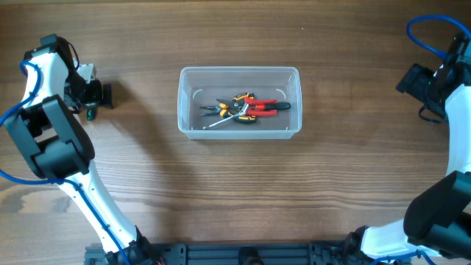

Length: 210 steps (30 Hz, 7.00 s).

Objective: Pack container

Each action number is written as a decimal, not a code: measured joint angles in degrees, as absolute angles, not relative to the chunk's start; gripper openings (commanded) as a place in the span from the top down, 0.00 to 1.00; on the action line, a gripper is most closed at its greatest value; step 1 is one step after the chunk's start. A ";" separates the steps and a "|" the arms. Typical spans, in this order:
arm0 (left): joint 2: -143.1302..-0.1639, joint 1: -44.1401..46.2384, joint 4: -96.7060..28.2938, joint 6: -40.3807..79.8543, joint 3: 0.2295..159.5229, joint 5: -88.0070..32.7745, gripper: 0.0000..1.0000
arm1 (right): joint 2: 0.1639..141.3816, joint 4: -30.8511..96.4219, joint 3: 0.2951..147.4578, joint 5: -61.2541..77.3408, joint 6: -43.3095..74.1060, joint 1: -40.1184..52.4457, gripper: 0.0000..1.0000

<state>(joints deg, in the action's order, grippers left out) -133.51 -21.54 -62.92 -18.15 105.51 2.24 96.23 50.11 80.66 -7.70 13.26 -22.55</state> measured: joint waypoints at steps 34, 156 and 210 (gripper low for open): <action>-133.49 -21.47 -59.22 -21.96 105.47 1.85 0.72 | 96.20 50.13 80.66 -7.70 13.26 -22.55 0.00; -131.07 24.10 -77.12 -29.54 121.84 -16.21 0.14 | 96.20 50.11 80.68 -7.70 13.26 -22.55 0.00; -24.27 6.57 -79.24 4.89 78.65 -21.56 0.00 | 96.20 50.19 80.66 -7.70 13.26 -22.55 0.00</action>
